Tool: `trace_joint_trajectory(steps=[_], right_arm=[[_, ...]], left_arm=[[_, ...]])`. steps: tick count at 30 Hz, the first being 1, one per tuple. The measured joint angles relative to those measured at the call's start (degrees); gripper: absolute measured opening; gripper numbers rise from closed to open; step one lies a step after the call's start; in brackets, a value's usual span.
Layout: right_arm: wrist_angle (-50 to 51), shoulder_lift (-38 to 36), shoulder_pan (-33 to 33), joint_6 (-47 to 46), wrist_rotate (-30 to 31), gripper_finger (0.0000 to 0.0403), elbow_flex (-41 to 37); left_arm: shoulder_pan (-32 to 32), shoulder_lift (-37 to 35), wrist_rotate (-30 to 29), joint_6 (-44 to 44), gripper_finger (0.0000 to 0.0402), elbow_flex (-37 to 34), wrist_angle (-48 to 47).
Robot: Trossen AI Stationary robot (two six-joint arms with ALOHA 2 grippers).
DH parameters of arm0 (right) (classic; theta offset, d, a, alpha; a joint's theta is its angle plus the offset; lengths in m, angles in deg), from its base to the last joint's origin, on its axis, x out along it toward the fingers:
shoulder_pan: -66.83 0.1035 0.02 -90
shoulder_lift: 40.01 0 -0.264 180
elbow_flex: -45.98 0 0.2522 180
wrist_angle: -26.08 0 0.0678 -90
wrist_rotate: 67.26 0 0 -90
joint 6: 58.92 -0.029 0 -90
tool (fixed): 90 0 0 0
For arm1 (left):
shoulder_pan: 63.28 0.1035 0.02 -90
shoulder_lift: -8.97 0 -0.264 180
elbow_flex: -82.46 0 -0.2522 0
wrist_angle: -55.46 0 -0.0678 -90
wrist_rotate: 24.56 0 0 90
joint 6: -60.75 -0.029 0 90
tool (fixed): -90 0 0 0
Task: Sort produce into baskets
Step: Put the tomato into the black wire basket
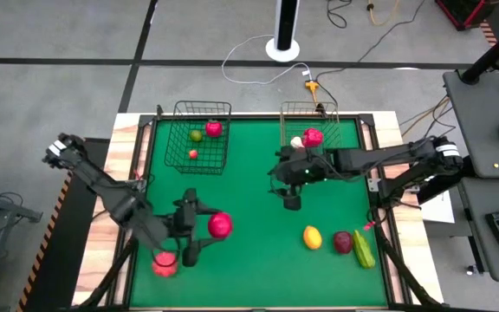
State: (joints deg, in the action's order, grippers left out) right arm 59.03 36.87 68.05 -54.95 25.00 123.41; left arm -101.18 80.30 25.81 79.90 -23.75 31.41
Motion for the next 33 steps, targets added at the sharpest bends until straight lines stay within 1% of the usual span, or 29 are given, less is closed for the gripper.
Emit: trace_joint_trajectory(steps=[2, 4, 6, 8, 10, 12, 13, 17, 21, 23, 25, 28, 33], right_arm=[[-6.93, 0.0, 1.39, 2.17, 1.62, 0.0259, -2.82], [-14.64, 0.0, 3.02, 4.83, 3.15, 0.0256, -5.84], [-21.76, -0.01, 4.85, 7.01, 4.69, 0.0253, -8.58], [-27.19, -0.2, 6.79, 8.93, 6.68, 0.025, -10.85], [-30.98, -0.39, 8.73, 10.6, 9.69, 0.0248, -12.27], [-33.56, -0.46, 10.71, 12.22, 12.53, 0.0247, -13.12], [-34.69, -0.46, 11.7, 12.87, 13.57, 0.0246, -13.4], [-40.42, -0.28, 14.9, 15.4, 14.97, 0.0247, -13.79], [-49.14, -0.06, 17.08, 19.12, 13.83, 0.0247, -14.17], [-51.53, 0.04, 17.67, 21.06, 13.43, 0.0249, -14.22], [-53.07, 0.04, 17.74, 21.48, 12.2, 0.0251, -14.2], [-53.06, 0.07, 17.65, 20.25, 10.65, 0.0257, -13.44], [-52.94, 0.07, 17.68, 18.23, 5.92, 0.0277, -13.15]], left_arm=[[1.13, -0.67, 3.32, -10.52, 0.0299, -1.55, 9.87], [2.5, -0.95, 7.69, -18.54, 0.0299, -3.68, 18.66], [4.12, -0.94, 11.65, -23.74, 0.0298, -6.34, 25.71], [6.36, -0.28, 15.89, -26.14, 0.0298, -10.09, 34.84], [8.81, 1.16, 22.71, -26.24, 0.0298, -14.55, 45.84], [11.35, 3.69, 29.33, -23.98, 0.0299, -19.03, 57.56], [12.34, 5.15, 31.64, -22.44, 0.03, -21.01, 63.0], [15.23, 11.79, 36.74, -18.1, 0.0302, -26.61, 82.78], [17.12, 18.33, 44.69, -15.67, 0.0302, -28.79, 99.77], [18.2, 19.83, 46.77, -14.05, 0.0302, -28.34, 99.82], [18.91, 21.14, 46.68, -12.52, 0.0303, -27.22, 98.35], [19.22, 23.28, 48.3, -11.97, 0.0303, -25.39, 98.49], [20.14, 25.45, 50.6, -11.97, 0.0303, -22.79, 98.46]])
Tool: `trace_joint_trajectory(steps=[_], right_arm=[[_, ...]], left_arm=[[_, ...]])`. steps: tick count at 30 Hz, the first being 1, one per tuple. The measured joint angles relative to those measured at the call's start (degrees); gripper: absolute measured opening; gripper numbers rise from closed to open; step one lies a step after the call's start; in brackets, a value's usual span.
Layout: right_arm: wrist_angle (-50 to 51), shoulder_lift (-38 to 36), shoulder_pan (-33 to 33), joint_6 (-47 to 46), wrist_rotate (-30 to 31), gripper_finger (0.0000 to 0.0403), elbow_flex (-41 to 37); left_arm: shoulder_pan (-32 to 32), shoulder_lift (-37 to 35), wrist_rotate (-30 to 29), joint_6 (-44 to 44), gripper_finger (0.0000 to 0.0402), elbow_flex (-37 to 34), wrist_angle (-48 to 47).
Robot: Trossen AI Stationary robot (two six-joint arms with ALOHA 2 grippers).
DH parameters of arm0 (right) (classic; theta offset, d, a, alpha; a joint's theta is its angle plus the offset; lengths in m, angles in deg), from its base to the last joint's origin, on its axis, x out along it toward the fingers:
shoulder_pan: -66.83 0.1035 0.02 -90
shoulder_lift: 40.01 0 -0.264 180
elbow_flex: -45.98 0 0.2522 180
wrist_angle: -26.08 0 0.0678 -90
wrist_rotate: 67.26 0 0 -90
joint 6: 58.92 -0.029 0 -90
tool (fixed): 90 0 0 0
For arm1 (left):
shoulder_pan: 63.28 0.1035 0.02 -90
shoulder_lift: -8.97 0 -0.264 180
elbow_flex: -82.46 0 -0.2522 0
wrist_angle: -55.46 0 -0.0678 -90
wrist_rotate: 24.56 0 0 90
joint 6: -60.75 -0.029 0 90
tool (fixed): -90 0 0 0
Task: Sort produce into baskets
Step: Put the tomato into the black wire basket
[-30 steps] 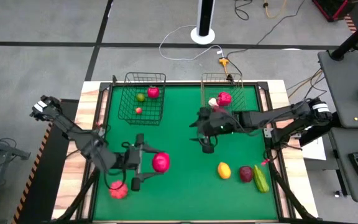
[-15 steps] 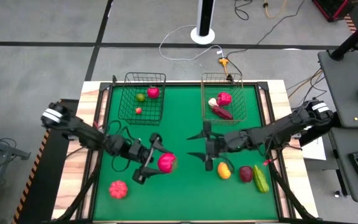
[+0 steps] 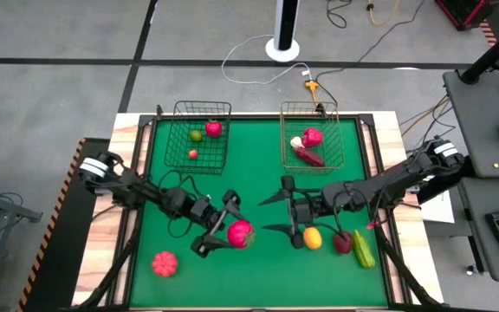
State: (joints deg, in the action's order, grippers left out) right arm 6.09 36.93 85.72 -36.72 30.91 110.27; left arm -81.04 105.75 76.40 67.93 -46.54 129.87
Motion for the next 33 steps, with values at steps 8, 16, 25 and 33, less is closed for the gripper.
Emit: trace_joint_trajectory(steps=[8, 16, 25, 33], right_arm=[[-1.94, 1.58, -0.02, -3.42, -1.13, 0.0302, 0.0], [-7.24, 8.86, 0.02, 0.72, -1.86, 0.0305, 3.19], [-8.22, 14.39, 0.2, 8.76, -3.6, 0.0304, 9.82], [-8.02, 14.65, 0.24, 9.93, -3.58, 0.0291, 10.27]], left_arm=[[1.62, 0.47, 1.24, 0.24, 0.0303, 0.6, 0.09], [2.17, 0.31, 1.76, 0.3, 0.0304, 0.6, 0.52], [1.99, -0.06, 5.76, 0.18, 0.0304, 0.49, 2.09], [2.09, -0.57, 6.99, 0.48, 0.0304, -0.31, 2.07]])
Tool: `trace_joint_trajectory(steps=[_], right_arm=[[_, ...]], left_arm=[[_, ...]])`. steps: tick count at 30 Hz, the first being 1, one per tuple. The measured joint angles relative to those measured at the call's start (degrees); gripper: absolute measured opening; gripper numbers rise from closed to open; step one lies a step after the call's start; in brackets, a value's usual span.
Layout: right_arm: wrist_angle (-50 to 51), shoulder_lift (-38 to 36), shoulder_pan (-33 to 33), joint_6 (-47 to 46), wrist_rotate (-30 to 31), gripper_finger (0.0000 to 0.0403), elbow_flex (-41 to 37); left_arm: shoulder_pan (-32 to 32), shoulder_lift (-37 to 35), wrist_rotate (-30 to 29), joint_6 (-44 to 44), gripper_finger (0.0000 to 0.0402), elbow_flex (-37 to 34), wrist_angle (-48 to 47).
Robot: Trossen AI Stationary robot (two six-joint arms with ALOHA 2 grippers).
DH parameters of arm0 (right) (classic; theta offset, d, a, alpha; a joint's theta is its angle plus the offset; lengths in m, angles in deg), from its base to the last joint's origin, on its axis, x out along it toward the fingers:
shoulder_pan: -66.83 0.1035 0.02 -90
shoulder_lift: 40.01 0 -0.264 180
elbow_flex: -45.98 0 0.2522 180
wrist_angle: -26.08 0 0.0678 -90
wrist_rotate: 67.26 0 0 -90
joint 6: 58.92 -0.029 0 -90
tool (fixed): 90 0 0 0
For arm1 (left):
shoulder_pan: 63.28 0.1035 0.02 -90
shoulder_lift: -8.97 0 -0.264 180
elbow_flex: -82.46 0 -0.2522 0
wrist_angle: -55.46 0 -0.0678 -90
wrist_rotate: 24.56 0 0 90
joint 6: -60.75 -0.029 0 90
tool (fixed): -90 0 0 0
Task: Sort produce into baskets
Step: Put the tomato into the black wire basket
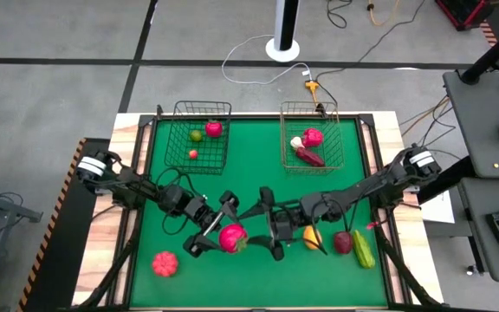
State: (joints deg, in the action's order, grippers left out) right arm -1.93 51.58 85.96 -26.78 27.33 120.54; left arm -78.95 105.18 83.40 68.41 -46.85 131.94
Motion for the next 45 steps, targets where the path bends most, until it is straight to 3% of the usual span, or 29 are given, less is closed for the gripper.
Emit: trace_joint_trajectory(steps=[9, 21, 33, 39, 45], right_arm=[[0.5, -0.79, 0.02, 0.26, 2.74, 0.0247, -0.44], [4.99, -7.09, -0.15, 2.41, 10.54, 0.029, -0.09], [4.63, -5.04, -0.59, -1.67, 3.72, 0.0254, -0.94], [-7.13, -2.42, 0.48, -2.71, 3.94, 0.0241, -8.38], [-34.58, 3.38, 0.44, -3.16, 4.53, 0.023, -18.76]], left_arm=[[0.06, -1.04, -0.34, -0.24, 0.0304, -0.66, -0.18], [0.32, -4.85, 0.5, 11.13, 0.0304, -1.05, -1.24], [-0.82, -6.22, 4.09, 23.1, 0.0304, -1.51, -0.41], [-0.8, -6.98, 5.49, 22.19, 0.0304, -1.51, -0.26], [-0.74, -6.15, 5.53, 18.39, 0.0304, -1.51, -0.45]])
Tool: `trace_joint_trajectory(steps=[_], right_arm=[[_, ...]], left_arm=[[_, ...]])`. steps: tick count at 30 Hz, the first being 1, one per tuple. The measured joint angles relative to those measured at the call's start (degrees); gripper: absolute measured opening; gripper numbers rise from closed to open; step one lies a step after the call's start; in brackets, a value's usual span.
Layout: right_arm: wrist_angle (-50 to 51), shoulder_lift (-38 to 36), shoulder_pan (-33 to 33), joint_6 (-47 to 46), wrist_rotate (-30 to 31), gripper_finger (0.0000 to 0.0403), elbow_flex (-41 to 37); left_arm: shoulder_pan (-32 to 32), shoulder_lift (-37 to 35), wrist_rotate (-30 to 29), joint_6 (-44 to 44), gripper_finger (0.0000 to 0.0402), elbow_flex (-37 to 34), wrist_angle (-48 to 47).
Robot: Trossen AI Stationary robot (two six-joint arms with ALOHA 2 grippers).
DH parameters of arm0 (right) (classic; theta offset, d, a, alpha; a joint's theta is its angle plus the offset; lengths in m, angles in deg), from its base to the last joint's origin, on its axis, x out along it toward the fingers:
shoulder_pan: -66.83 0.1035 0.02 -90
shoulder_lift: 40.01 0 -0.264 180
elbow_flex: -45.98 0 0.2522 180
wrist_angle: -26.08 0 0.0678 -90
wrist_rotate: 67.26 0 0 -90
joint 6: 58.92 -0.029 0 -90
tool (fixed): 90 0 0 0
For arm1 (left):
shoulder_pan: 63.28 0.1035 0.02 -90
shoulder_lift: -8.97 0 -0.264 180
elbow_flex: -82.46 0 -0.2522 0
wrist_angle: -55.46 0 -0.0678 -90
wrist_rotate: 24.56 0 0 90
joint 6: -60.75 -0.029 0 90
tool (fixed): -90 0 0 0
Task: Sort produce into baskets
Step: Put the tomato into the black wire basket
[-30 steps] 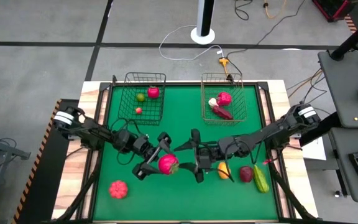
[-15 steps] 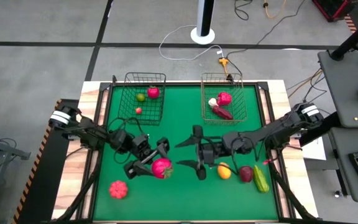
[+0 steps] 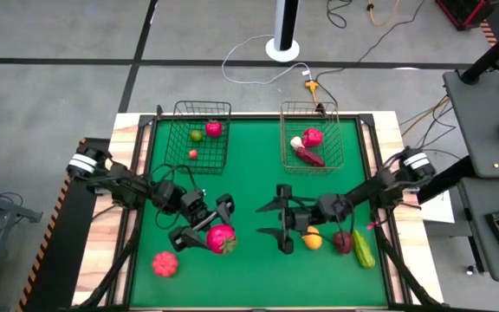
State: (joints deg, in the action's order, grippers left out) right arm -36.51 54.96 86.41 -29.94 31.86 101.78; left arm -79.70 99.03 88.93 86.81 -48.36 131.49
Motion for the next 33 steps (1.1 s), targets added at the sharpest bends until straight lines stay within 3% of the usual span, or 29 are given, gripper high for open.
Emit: trace_joint_trajectory(steps=[4, 10, 17, 19, 22, 33], right_arm=[[-7.96, 4.86, 0.06, 1.67, -0.57, 0.0228, 1.07], [-6.99, 8.42, 0.06, 4.88, 0.62, 0.0254, 8.02], [-5.65, 9.19, 1.52, 11.48, 13.61, 0.032, 13.0], [-3.05, 9.13, 1.72, 12.66, 11.11, 0.0334, 13.99], [1.73, 9.12, 2.17, 15.52, 2.73, 0.0345, 14.43], [2.73, 9.51, 2.31, 16.17, 5.32, 0.0349, 19.33]], left_arm=[[0.8, 0.72, -0.64, -1.78, 0.0304, 0.0, -0.08], [2.17, 1.7, -3.24, -1.58, 0.0304, 0.0, -0.2], [2.17, 1.79, -3.08, -0.95, 0.0304, 0.02, -0.32], [2.17, 1.78, -3.03, -1.85, 0.0304, 0.02, -0.71], [2.33, 1.75, -2.65, -3.47, 0.0304, 0.02, -0.73], [2.44, 2.25, -3.02, -7.54, 0.0304, 0.26, -0.33]])
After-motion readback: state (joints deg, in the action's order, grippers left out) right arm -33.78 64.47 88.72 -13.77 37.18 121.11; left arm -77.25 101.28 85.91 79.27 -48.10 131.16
